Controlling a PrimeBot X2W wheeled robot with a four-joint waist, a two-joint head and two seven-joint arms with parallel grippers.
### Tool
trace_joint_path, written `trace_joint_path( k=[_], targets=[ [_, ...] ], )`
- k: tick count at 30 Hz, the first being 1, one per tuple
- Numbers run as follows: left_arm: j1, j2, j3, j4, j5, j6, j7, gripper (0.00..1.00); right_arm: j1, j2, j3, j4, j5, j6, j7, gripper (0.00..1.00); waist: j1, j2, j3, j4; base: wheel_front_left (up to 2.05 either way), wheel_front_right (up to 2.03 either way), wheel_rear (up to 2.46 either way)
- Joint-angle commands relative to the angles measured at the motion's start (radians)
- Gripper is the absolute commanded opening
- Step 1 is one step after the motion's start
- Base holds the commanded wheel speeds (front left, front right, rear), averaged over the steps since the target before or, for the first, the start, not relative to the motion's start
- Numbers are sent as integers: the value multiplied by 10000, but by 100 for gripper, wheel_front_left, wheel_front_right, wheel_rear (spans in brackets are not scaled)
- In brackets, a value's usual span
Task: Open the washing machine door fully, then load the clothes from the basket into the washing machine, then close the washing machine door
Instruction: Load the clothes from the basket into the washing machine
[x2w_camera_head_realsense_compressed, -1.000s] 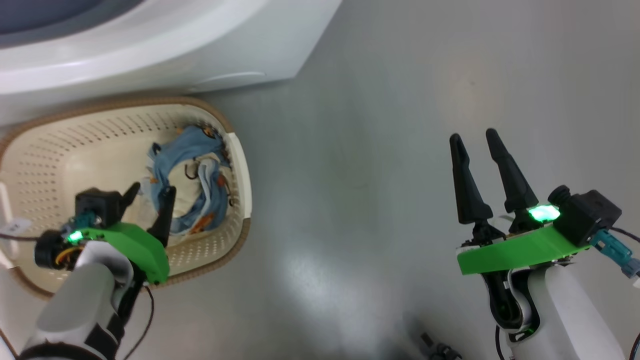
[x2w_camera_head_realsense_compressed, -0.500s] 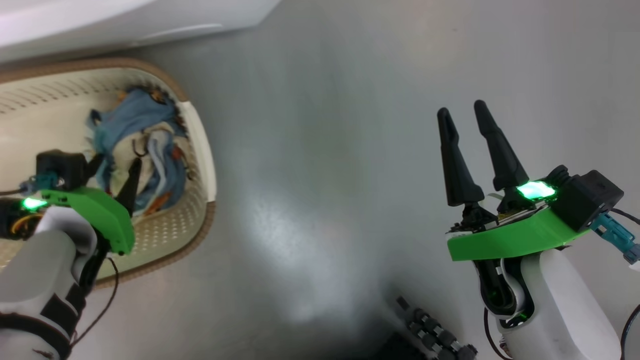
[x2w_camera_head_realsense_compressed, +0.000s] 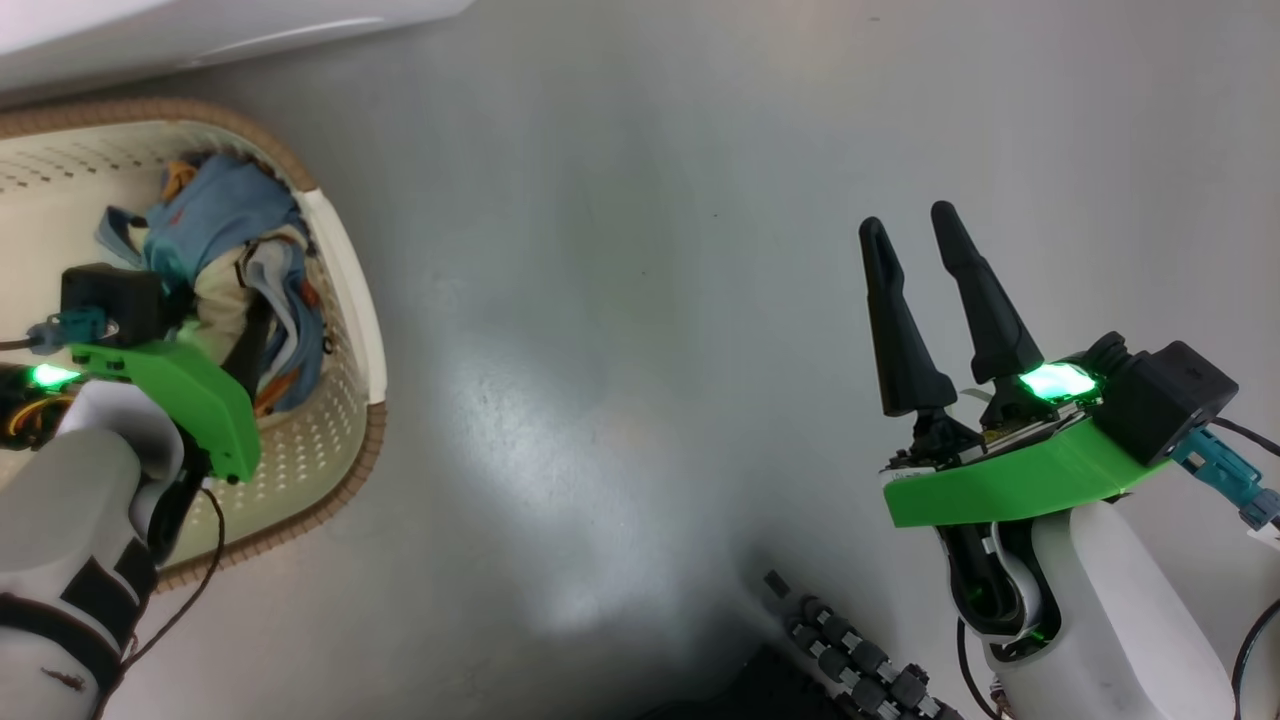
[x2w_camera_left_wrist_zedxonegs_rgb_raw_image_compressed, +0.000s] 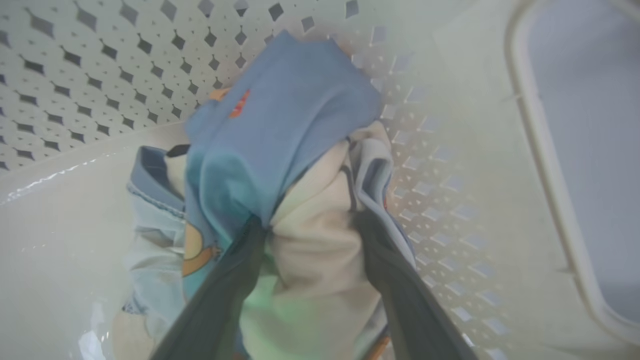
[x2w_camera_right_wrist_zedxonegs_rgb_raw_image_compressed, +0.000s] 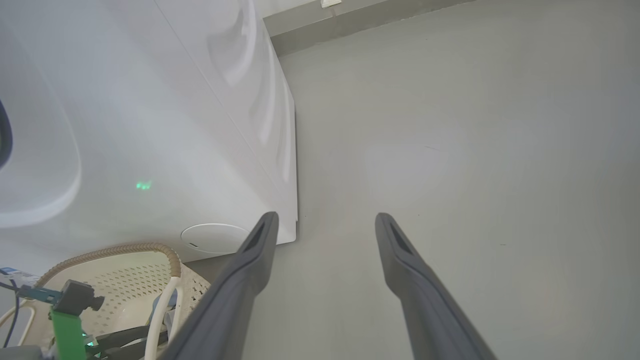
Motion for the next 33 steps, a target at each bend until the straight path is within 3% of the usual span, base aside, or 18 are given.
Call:
trace_joint_path(
  k=[1, 13, 24, 28, 33],
  targets=[
    [-47, 287, -12, 84, -170, -21, -63, 2, 196, -63, 234, -229, 92, 56, -80, 100, -1, 0, -29, -46, 0, 0, 0],
    [-11, 108, -652, 469, -1163, -21, -327, 0, 344, -62, 101, -167, -115, 56, -80, 100, -1, 0, -573, 59, 0, 0, 0],
    [758, -315, -534, 136, -2328, -21, -907, 0, 440, -62, -142, 128, -478, 56, -80, 100, -1, 0, -2029, 728, 0, 0, 0],
    [986, -346, -31, -382, -2334, -21, -940, 0, 569, -62, -297, 274, -678, 56, -80, 100, -1, 0, -2608, 1086, 0, 0, 0],
    [1587, -401, 1346, -1141, -1634, -21, -944, 0, 768, -62, -546, 469, -941, 56, -80, 100, -1, 0, -3305, 1523, 0, 0, 0]
  ],
)
